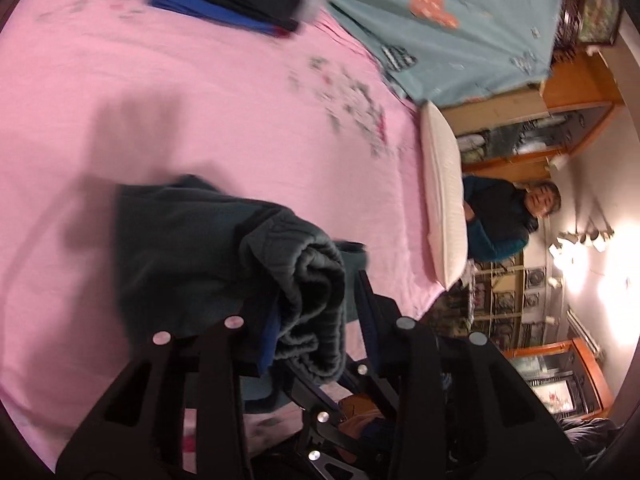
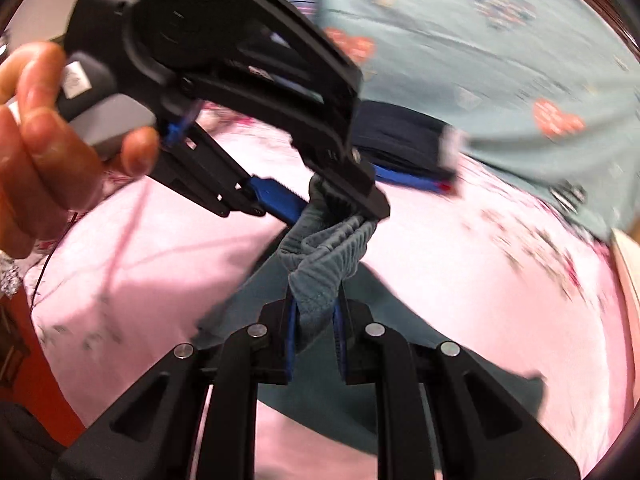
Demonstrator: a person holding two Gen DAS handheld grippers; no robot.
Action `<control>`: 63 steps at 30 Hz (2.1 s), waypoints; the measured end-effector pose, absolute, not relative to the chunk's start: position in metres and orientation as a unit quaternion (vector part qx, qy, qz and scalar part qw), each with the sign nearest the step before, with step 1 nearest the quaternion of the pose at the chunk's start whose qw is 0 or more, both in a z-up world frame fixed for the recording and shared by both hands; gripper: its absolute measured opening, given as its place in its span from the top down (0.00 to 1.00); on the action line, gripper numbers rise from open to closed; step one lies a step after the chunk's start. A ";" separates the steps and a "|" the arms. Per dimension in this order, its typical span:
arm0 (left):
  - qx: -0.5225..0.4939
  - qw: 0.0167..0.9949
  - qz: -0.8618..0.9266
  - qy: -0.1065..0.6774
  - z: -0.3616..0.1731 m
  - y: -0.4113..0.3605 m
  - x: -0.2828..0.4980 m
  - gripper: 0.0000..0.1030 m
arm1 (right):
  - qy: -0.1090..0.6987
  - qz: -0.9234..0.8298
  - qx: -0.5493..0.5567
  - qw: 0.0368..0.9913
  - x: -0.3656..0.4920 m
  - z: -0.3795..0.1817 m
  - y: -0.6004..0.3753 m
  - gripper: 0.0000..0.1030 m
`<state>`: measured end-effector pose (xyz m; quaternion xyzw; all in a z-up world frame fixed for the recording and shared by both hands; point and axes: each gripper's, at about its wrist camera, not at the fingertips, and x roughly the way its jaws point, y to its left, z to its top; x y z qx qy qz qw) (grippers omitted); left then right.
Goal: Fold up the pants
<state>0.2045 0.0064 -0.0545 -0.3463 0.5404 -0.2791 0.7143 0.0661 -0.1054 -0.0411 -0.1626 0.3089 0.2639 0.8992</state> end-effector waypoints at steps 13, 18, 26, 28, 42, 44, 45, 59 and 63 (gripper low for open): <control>-0.263 0.695 -0.303 0.597 -0.100 -0.207 0.236 0.62 | 0.407 0.137 -0.055 0.901 0.087 -0.081 -0.296 0.85; -0.253 0.707 -0.257 0.608 -0.103 -0.216 0.234 0.27 | 0.483 0.150 -0.001 0.863 0.107 -0.117 -0.326 0.70; -0.195 0.803 -0.177 0.534 -0.067 -0.149 0.200 0.20 | 0.439 0.115 0.082 0.887 0.095 -0.078 -0.395 0.51; -0.170 0.812 -0.152 0.537 -0.078 -0.138 0.189 0.20 | 0.421 0.120 0.085 0.895 0.101 -0.065 -0.399 0.51; -0.098 0.821 -0.145 0.544 -0.143 -0.135 0.149 0.19 | 0.460 0.211 0.041 0.861 0.190 -0.118 -0.345 0.84; -0.075 0.825 -0.148 0.540 -0.142 -0.142 0.147 0.19 | 0.471 0.213 0.060 0.854 0.193 -0.116 -0.353 0.86; -0.065 0.826 -0.148 0.540 -0.141 -0.144 0.146 0.19 | 0.478 0.210 0.070 0.850 0.193 -0.115 -0.356 0.86; -0.038 0.819 -0.125 0.559 -0.142 -0.134 0.121 0.19 | 0.497 0.243 0.016 0.833 0.133 -0.113 -0.351 0.65; 0.001 0.824 -0.128 0.552 -0.140 -0.140 0.114 0.17 | 0.515 0.226 -0.010 0.827 0.135 -0.095 -0.338 0.64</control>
